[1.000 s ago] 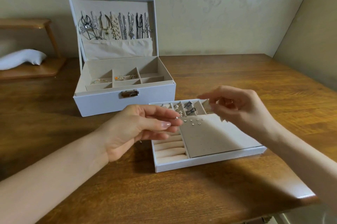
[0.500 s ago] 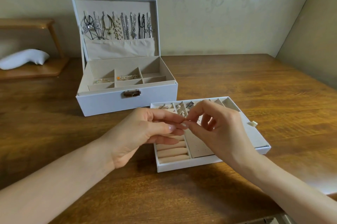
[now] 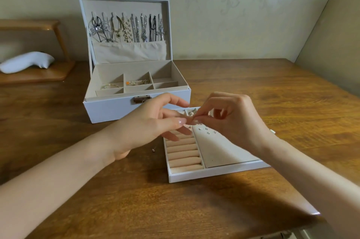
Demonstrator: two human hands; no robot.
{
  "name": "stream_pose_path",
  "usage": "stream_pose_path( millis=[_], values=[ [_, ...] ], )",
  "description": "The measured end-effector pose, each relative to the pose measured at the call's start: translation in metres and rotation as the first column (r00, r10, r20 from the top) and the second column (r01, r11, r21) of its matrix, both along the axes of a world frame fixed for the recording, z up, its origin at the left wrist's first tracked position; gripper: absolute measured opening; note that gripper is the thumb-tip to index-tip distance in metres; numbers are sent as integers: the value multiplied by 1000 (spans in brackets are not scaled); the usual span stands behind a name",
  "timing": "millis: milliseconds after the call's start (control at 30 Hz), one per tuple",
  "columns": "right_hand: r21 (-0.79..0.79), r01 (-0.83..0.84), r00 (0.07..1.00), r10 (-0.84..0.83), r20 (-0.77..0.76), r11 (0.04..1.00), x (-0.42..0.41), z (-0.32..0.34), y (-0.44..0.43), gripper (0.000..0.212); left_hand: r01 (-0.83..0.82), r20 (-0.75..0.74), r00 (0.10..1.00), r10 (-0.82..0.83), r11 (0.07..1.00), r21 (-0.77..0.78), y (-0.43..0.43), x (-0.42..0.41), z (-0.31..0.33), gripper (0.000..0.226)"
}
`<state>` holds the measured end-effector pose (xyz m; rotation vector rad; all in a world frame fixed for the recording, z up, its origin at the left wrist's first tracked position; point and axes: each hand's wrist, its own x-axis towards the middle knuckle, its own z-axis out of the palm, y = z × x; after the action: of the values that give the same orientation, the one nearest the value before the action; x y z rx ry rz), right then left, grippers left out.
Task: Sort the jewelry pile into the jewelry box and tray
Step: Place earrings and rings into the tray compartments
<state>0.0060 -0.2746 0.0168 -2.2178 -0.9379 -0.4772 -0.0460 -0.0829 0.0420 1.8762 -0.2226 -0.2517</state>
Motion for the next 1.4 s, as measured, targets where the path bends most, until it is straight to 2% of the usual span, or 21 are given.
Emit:
stream_pose_path(
  millis=[100, 167, 233, 367, 633, 867, 1133, 1400],
  values=[
    [90, 7, 962, 18, -271, 996, 8, 0, -5, 3, -120, 207, 976, 72, 966, 230, 16, 4, -8, 19],
    [115, 32, 910, 19, -413, 993, 12, -2, -8, 4, -288, 379, 918, 119, 857, 427, 30, 6, -18, 14],
    [110, 68, 863, -3, -505, 992, 14, -5, -10, 4, -323, 373, 920, 123, 776, 541, 40, 4, -28, 13],
    [76, 114, 825, -52, -562, 991, 14, -10, -12, 5, -224, 241, 967, 86, 739, 635, 44, 0, -47, 24],
    [-30, 146, 777, -133, -615, 989, 15, -7, -8, 11, -262, 341, 939, 39, 726, 637, 38, 1, -58, 18],
    [-73, 152, 683, -158, -713, 986, 19, -1, -8, 8, -274, 371, 928, 28, 726, 631, 39, 3, -61, 16],
    [-53, 165, 689, -154, -708, 985, 17, -1, -8, 6, -346, 395, 906, 152, 802, 487, 42, 3, -57, 10],
    [-70, 160, 699, -163, -696, 985, 15, -1, -9, 6, -364, 453, 876, 164, 841, 399, 41, 4, -56, 13]
  ],
)
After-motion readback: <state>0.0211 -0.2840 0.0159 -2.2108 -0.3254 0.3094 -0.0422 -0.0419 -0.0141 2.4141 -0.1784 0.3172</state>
